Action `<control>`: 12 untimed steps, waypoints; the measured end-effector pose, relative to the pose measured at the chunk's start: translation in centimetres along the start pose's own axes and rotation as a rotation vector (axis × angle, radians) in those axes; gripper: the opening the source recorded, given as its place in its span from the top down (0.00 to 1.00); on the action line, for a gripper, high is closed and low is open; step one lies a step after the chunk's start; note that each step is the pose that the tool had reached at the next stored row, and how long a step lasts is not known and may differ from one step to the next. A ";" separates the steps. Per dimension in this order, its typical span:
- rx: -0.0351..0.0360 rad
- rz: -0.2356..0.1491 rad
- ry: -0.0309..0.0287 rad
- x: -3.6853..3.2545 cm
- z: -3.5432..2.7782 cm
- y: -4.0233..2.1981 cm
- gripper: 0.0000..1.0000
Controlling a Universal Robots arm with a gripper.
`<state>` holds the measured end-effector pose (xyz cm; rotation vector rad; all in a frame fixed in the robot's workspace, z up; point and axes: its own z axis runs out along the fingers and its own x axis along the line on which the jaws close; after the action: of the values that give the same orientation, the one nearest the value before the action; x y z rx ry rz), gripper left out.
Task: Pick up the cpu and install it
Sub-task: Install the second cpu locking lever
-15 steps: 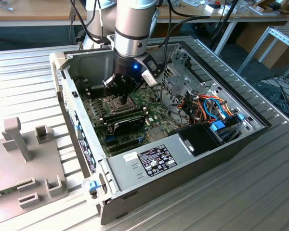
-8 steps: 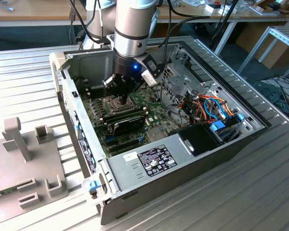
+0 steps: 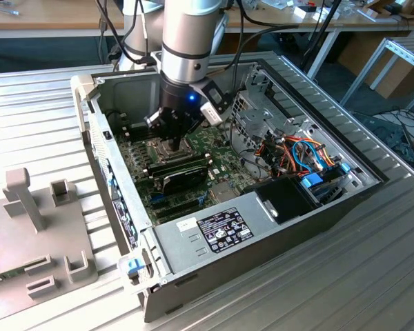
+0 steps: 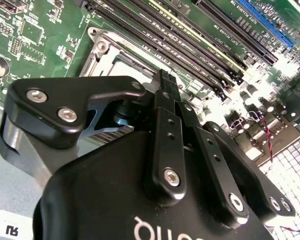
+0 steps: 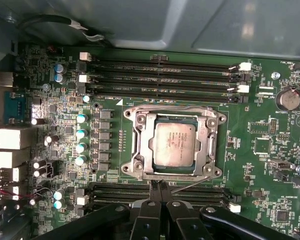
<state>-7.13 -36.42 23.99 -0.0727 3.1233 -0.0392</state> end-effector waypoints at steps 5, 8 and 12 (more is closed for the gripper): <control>-0.0001 0.000 0.0000 0.16 0.30 0.02 0.89; 0.0000 0.000 -0.0001 0.32 0.50 0.03 0.89; 0.0000 0.000 0.0000 0.58 0.69 0.04 0.89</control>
<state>-7.69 -36.42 23.29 -0.0725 3.1234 -0.0392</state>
